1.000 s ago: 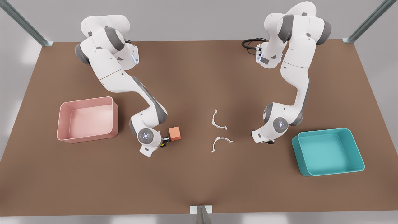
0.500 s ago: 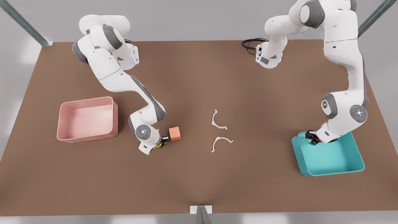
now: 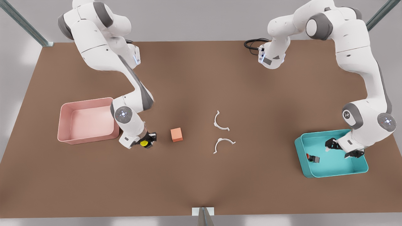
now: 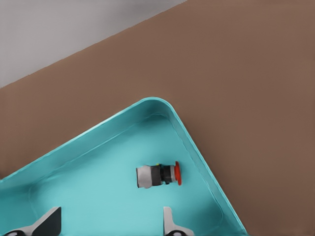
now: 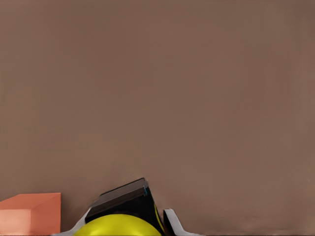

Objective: Place the red button in the blue storage box with the left arm, and place the yellow button in the pink storage box with the right arm

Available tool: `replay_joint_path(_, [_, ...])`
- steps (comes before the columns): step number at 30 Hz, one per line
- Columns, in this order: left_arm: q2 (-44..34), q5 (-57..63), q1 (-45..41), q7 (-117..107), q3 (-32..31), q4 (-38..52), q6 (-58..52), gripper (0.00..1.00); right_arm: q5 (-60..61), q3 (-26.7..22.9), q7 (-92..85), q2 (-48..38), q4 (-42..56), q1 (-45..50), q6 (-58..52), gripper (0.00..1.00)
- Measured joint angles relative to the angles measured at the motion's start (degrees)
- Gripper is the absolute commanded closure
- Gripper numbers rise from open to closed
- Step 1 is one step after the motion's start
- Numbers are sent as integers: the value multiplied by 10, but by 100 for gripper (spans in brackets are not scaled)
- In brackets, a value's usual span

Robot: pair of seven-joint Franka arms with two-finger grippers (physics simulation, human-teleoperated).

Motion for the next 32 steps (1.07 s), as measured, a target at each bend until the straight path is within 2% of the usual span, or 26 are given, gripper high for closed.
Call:
replay_joint_path(2, [-57, 1, -26, -21, -1, 13, -33, 0, 2, -2, -13, -67, -74, -45, 8, 45])
replay_joint_path(5, [-156, 8, -109, -73, 9, 51, -134, 0, 16, -4, -40, -151, -165, -110, 20, 44])
replay_joint_path(7, [-198, 14, -130, -105, 10, 55, -194, 0, 25, -9, -65, -204, -217, -150, 26, 44])
replay_joint_path(12, [-213, 21, -133, -171, 9, 60, -284, 0, 42, -19, -124, -311, -349, -241, 51, 44])
replay_joint_path(14, [-209, 23, -132, -192, 9, 60, -304, 0, 48, -19, -146, -315, -368, -234, 62, 39])
replay_joint_path(17, [-208, 24, -131, -220, 9, 60, -325, 0, 51, -19, -174, -274, -378, -240, 90, 39])
replay_joint_path(18, [-208, 24, -131, -228, 9, 60, -330, 0, 51, -19, -184, -257, -379, -248, 101, 14])
replay_joint_path(19, [-207, 24, -131, -236, 9, 60, -334, 0, 51, -17, -192, -247, -379, -259, 111, 0])
replay_joint_path(22, [-208, 24, -133, -257, 9, 59, -343, 0, 50, -22, -213, -232, -378, -280, 132, 0])
replay_joint_path(24, [-208, 24, -136, -270, 9, 59, -347, 0, 50, -21, -225, -225, -338, -296, 137, 0])
replay_joint_path(25, [-208, 23, -136, -275, 9, 59, -348, 0, 60, -23, -230, -221, -272, -298, 120, 0])
replay_joint_path(27, [-208, 24, -137, -286, 9, 60, -351, 0, 77, -93, -232, -224, -103, -222, 34, 0])
replay_joint_path(28, [-208, 24, -136, -290, 9, 60, -352, 0, 81, -110, -228, -219, -23, -195, -23, 0])
replay_joint_path(30, [-208, 24, -136, -299, 9, 60, -353, 0, 77, -97, -216, -200, 107, -169, -141, 0])
replay_joint_path(32, [-208, 24, -138, -307, 9, 60, -354, 0, 76, -88, -205, -148, 210, -105, -244, 0])
